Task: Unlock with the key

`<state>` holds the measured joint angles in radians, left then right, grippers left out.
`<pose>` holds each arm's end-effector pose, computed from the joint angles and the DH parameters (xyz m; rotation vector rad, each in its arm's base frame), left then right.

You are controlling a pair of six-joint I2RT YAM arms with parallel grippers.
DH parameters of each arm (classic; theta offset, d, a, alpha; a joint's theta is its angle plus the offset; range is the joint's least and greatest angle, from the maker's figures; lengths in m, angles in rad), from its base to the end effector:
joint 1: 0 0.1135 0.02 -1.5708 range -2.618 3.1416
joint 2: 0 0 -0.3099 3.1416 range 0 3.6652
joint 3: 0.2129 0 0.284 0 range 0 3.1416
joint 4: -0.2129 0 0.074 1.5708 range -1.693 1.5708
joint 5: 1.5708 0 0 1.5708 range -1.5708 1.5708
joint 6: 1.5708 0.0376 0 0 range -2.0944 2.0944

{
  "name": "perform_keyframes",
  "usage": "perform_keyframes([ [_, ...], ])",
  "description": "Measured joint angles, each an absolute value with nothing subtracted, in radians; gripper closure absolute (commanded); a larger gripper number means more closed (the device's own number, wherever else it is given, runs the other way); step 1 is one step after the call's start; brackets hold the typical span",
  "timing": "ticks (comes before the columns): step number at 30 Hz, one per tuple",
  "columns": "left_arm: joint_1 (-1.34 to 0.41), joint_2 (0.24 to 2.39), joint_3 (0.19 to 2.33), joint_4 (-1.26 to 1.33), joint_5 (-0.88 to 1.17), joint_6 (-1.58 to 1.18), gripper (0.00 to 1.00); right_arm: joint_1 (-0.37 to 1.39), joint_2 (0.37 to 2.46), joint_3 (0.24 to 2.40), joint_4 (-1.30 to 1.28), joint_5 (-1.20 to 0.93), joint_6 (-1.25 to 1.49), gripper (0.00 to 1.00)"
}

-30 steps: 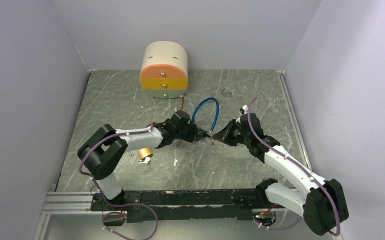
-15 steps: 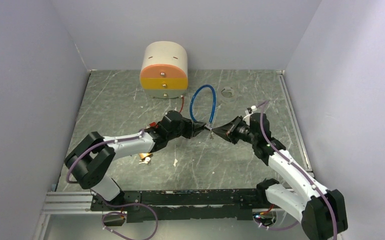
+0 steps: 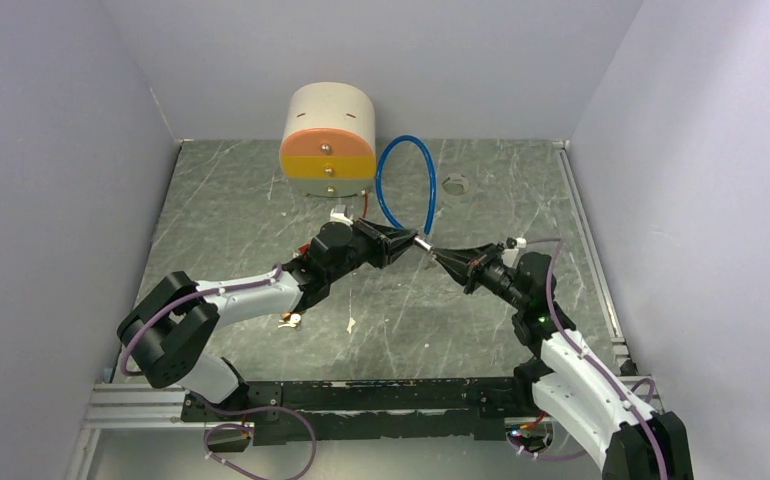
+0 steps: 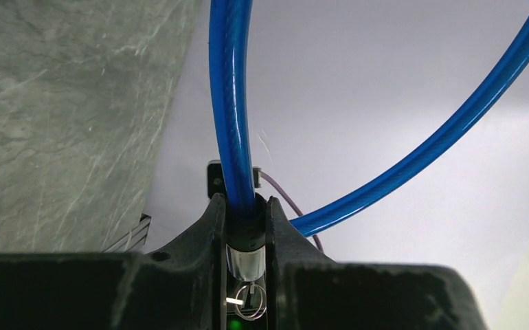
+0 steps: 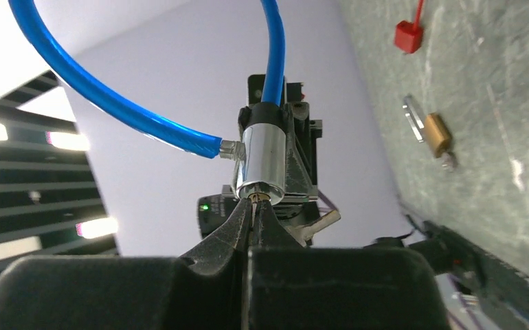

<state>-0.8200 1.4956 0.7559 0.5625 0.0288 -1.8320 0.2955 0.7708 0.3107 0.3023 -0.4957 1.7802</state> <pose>0.2394 -0.2581 0.2601 -1.0476 1.9455 -1.8015 0.1658 0.0692 0.2431 1.0895 1.8610 1.8205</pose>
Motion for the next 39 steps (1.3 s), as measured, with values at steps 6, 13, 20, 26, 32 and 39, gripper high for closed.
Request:
perform_keyframes([
  [6, -0.831, 1.496, 0.756, 0.61, 0.031, -1.817, 0.98, 0.296, 0.717, 0.241, 0.386, -0.462, 1.974, 0.97],
  [13, -0.836, 1.491, 0.756, 0.647, 0.038, -1.826, 0.98, 0.292, 0.697, 0.274, 0.261, -0.415, 1.903, 0.22],
  [20, -0.85, 1.417, 0.756, 0.619, 0.067, -1.814, 0.97, 0.284, 0.605, 0.453, -0.167, -0.245, 1.483, 0.14],
  [26, -0.846, 1.401, 0.756, 0.598, 0.083, -1.783, 0.97, 0.282, 0.509, 0.59, -0.256, -0.146, 1.113, 0.13],
  [32, -0.845, 1.397, 0.756, 0.543, 0.099, -1.717, 0.97, 0.28, 0.612, 0.737, -0.212, -0.308, 0.792, 0.13],
  [39, -0.844, 1.385, 0.758, 0.507, 0.122, -1.66, 0.98, 0.281, 0.785, 0.804, -0.2, -0.498, 0.625, 0.19],
])
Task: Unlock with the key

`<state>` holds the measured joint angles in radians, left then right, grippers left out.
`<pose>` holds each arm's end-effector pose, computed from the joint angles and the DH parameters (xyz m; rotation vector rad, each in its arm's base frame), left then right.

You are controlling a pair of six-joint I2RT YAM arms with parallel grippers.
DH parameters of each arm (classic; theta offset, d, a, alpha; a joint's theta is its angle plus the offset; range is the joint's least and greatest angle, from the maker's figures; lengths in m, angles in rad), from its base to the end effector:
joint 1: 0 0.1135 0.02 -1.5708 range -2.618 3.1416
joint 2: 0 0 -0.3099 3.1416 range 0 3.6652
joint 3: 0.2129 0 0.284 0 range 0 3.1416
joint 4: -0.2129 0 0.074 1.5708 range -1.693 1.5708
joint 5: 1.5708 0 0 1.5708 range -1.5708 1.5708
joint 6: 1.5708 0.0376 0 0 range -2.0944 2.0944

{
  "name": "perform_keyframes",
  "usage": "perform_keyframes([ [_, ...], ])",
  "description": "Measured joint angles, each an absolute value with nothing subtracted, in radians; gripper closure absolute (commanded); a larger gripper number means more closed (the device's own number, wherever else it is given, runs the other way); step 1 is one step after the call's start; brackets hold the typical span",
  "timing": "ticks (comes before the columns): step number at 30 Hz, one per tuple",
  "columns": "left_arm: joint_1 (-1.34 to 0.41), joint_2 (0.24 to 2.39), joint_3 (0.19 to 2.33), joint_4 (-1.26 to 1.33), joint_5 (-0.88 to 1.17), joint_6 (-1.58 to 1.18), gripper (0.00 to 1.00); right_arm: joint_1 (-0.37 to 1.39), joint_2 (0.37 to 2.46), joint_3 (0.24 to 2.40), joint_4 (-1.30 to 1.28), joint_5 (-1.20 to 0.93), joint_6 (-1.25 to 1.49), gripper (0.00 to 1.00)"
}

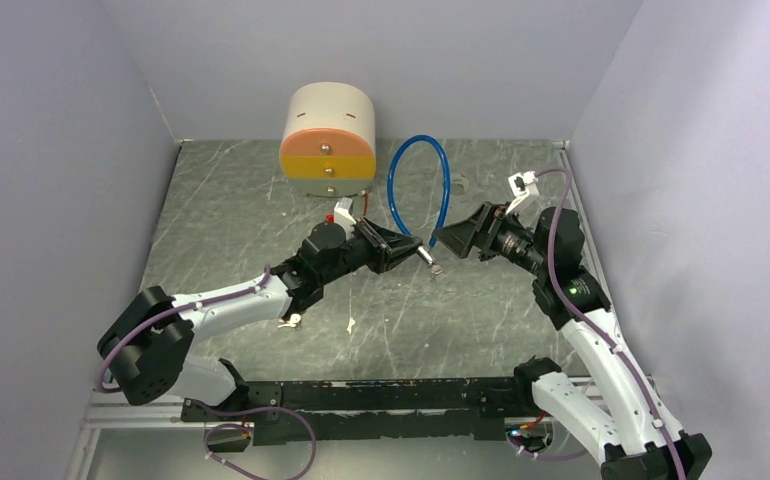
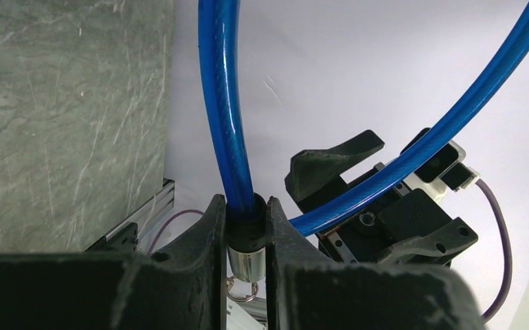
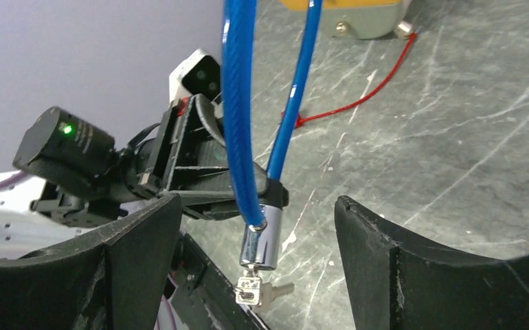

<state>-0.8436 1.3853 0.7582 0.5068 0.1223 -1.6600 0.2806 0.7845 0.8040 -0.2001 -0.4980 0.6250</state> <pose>0.2182 -0.2521 0.2904 -0.7391 2.0000 -1.8329 0.1702 0.0677 0.3786 -0.0683 1.8588 1.0799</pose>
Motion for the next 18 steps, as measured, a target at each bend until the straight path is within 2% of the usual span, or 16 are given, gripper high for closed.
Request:
perform_keyframes([
  [4, -0.843, 1.385, 0.758, 0.507, 0.134, -1.657, 0.98, 0.282, 0.806, 0.804, -0.172, -0.556, 0.611, 0.31],
  [7, -0.843, 1.385, 0.76, 0.499, 0.138, -1.653, 0.98, 0.287, 0.841, 0.804, -0.146, -0.585, 0.605, 0.47],
  [9, -0.843, 1.385, 0.762, 0.483, 0.139, -1.653, 0.97, 0.295, 0.868, 0.805, -0.131, -0.597, 0.594, 0.67],
  [11, -0.843, 1.383, 0.767, 0.447, 0.138, -1.657, 0.97, 0.31, 0.894, 0.805, -0.118, -0.604, 0.582, 0.92],
  [12, -0.843, 1.38, 0.769, 0.425, 0.138, -1.662, 0.98, 0.319, 0.903, 0.805, -0.115, -0.604, 0.569, 1.0],
  [18, -0.841, 1.333, 0.793, 0.232, 0.134, -1.721, 0.97, 0.377, 0.899, 0.805, -0.132, -0.524, 0.511, 1.0],
])
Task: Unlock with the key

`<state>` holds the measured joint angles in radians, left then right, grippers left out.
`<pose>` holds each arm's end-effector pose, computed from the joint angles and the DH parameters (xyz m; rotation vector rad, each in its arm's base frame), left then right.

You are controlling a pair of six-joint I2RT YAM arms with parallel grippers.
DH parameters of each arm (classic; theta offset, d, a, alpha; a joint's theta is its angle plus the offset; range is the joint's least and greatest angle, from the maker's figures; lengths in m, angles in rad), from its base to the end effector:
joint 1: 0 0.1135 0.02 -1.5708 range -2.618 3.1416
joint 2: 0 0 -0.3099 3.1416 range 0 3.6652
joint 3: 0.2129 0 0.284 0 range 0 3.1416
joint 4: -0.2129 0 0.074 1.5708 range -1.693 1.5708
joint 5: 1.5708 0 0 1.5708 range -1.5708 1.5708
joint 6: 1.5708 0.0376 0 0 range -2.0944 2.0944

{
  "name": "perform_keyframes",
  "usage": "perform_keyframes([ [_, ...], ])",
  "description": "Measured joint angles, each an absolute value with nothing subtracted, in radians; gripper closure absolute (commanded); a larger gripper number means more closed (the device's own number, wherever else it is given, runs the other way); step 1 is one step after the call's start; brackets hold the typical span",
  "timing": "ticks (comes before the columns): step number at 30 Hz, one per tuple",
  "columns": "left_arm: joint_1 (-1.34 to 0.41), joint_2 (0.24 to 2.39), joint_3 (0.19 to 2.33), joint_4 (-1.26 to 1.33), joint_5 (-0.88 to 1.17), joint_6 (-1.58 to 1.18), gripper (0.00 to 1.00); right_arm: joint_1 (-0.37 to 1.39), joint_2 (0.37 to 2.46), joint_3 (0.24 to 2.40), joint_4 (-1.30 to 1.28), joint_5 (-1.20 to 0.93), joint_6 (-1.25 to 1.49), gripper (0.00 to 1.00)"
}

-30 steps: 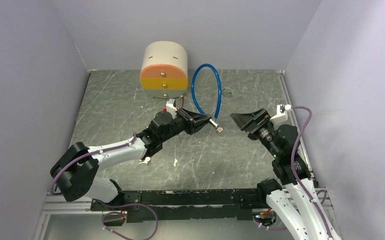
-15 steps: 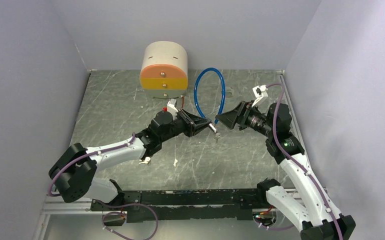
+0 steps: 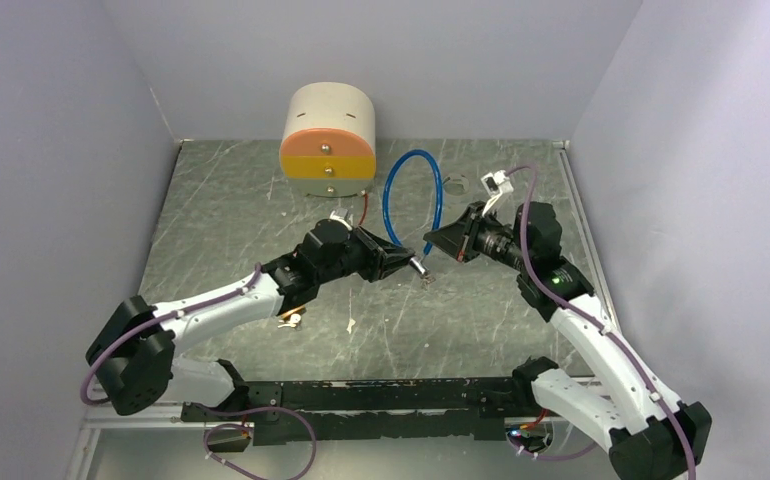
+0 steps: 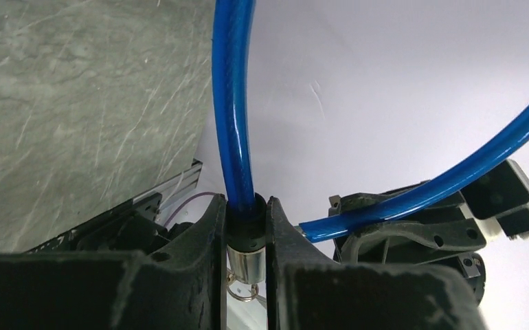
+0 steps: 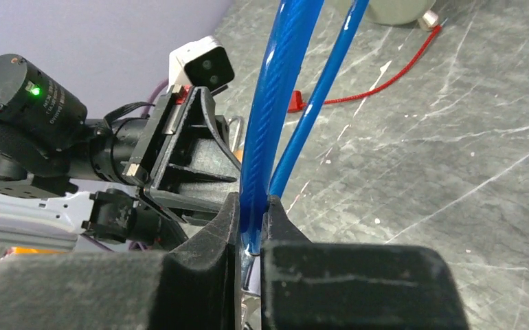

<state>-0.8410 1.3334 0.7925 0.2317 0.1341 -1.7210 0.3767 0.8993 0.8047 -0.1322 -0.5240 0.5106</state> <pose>0.2109 -0.2433 0.2894 -0.9003 2.1840 -1.6966 0.1912 0.0959 0.3657 -0.2720 1.8863 1.0879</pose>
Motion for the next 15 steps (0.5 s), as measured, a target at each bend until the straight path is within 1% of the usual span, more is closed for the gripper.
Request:
perform_keyframes([
  [8, -0.835, 1.291, 0.835, -0.074, 0.129, -1.667, 0.98, 0.393, 0.804, 0.805, -0.108, -0.359, 0.498, 1.0],
  [12, -0.823, 1.299, 0.847, -0.196, 0.131, -1.581, 0.98, 0.393, 0.82, 0.805, -0.13, -0.279, 0.517, 1.0],
  [15, -0.815, 1.331, 0.897, -0.308, 0.121, -1.475, 0.98, 0.393, 0.862, 0.815, -0.195, -0.219, 0.529, 1.0],
])
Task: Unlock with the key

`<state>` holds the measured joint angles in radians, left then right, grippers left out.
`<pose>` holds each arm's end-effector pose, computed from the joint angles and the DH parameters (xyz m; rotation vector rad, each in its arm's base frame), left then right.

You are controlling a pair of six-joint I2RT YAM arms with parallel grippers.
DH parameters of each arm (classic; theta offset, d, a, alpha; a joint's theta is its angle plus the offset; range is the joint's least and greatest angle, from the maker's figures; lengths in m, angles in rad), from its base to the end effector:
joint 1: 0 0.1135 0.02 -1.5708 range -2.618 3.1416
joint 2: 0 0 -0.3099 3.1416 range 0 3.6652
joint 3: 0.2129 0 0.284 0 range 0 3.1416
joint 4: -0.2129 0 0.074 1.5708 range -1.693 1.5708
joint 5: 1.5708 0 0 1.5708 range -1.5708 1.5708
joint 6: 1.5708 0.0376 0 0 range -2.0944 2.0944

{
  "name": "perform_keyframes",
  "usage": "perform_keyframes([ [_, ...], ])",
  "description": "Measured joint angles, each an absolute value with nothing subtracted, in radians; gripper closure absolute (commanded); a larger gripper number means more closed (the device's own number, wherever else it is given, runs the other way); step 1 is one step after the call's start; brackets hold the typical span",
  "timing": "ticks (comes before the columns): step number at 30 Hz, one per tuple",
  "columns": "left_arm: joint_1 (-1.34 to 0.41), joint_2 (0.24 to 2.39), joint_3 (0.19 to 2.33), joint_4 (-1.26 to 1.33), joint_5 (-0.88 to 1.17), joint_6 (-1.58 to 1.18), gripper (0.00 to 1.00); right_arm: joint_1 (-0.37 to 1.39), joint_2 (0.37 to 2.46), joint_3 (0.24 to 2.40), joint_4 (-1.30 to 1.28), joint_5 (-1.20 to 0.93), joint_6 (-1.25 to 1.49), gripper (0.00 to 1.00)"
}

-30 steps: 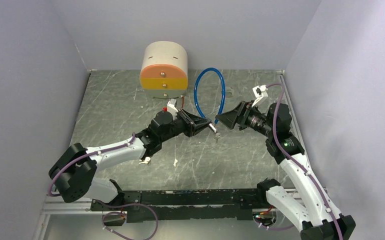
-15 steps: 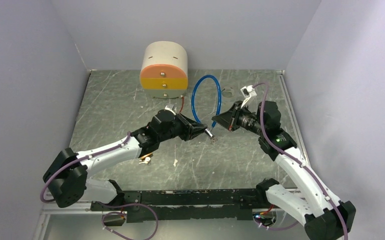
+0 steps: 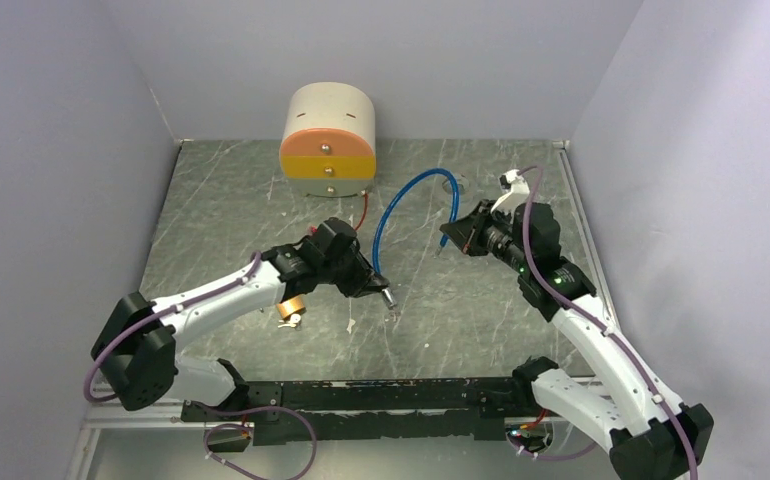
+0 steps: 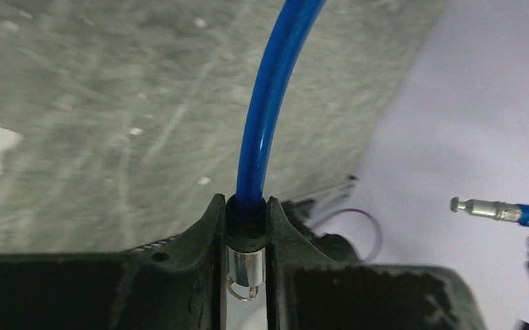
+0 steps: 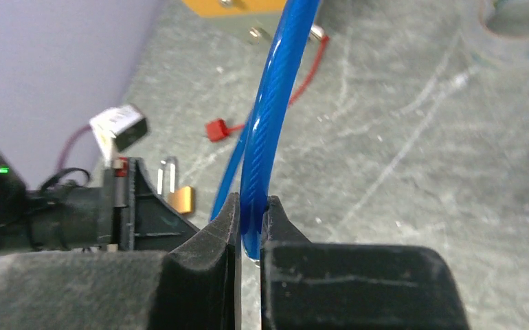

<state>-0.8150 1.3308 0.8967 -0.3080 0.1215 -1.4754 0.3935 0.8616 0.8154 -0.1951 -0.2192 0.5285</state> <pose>0.2062 -0.2254 0.2770 -0.8002 2.5557 -1.1396 0.1869 0.0864 0.3693 -0.0350 1.8898 0.8421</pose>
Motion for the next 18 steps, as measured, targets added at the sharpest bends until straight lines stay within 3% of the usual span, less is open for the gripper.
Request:
perform_keyframes([
  [3, -0.813, 1.374, 0.964, -0.441, 0.083, -1.351, 0.98, 0.393, 0.887, 0.82, -0.29, -0.173, 0.533, 0.98],
  [9, -0.813, 1.477, 1.111, -0.706, -0.055, -1.071, 0.97, 0.391, 0.866, 0.815, -0.5, -0.067, 0.539, 0.81],
  [18, -0.811, 1.682, 1.221, -0.822, -0.213, -0.791, 0.97, 0.36, 0.929, 0.775, -0.637, 0.098, 0.551, 0.81],
])
